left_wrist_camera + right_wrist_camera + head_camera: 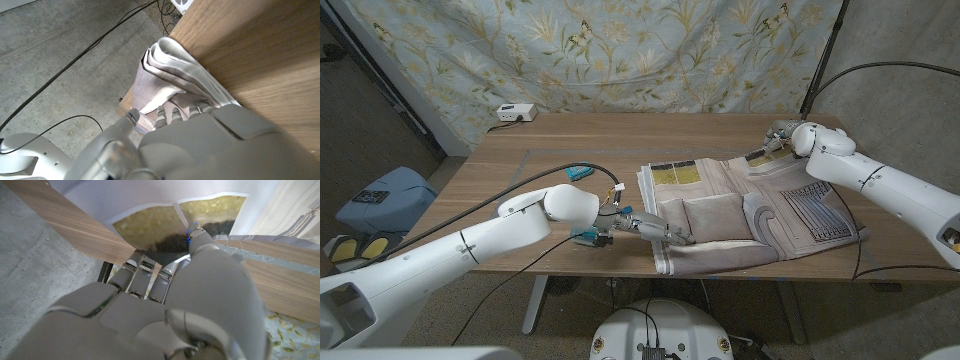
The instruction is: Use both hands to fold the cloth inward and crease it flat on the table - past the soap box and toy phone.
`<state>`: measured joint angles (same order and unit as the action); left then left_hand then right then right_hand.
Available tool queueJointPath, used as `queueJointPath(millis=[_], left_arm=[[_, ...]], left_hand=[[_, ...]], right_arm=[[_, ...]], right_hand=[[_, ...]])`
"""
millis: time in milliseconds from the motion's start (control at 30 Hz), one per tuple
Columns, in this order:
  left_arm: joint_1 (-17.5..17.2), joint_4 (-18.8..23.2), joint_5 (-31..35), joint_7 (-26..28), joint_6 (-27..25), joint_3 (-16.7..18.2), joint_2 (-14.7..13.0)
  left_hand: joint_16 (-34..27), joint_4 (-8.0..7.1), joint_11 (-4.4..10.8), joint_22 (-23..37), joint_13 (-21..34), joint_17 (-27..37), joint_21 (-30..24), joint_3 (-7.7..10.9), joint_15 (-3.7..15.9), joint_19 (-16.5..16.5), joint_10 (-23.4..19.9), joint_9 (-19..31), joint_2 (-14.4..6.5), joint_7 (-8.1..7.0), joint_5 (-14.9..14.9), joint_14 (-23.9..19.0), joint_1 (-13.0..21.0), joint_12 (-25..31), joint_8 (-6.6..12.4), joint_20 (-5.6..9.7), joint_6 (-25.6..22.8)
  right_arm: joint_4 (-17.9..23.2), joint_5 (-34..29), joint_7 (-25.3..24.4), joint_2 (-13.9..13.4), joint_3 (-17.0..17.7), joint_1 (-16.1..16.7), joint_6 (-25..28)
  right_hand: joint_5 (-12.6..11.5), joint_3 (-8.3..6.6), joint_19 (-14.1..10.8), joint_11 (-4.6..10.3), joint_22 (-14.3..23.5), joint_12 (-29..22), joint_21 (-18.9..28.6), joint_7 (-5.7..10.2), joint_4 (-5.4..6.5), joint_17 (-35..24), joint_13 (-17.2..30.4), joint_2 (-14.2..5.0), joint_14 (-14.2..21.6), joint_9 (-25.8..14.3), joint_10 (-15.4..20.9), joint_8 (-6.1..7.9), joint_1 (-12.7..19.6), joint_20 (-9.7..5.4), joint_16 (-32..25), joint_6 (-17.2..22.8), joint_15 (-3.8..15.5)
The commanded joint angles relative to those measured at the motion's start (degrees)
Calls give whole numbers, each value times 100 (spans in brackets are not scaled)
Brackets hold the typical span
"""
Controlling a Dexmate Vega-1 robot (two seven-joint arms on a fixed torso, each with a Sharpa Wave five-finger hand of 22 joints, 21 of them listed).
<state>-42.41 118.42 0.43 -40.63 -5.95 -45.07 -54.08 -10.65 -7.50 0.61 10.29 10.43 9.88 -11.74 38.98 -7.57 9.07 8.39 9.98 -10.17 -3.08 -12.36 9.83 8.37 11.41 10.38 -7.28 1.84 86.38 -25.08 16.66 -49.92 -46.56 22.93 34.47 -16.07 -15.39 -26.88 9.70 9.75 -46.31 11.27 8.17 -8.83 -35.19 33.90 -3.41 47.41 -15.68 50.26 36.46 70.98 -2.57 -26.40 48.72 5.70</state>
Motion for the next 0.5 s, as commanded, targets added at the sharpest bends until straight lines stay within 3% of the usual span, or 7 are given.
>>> queueJointPath(millis=[33,500], left_arm=[[46,-67,58,-41,77,0,30],[96,-154,102,-100,118,-58,112]], left_hand=[[29,27,-1,19,9,-2,-34,34,-37,-121,8,23,47,-74,4,101,2,2,9,-96,-20],[34,66,-1,18,9,-7,-29,52,-34,-120,6,23,45,-85,9,106,25,3,3,-97,-8]], right_arm=[[407,-147,316,11,-87,-114,388],[681,-215,535,109,-158,-246,615]], right_hand=[[4,33,-42,192,10,-11,1,-21,5,-44,28,13,75,0,215,8,80,-228,38,67,805],[3,75,-34,184,10,21,-5,-71,13,-80,51,-12,103,51,227,-5,119,-198,89,71,807]])
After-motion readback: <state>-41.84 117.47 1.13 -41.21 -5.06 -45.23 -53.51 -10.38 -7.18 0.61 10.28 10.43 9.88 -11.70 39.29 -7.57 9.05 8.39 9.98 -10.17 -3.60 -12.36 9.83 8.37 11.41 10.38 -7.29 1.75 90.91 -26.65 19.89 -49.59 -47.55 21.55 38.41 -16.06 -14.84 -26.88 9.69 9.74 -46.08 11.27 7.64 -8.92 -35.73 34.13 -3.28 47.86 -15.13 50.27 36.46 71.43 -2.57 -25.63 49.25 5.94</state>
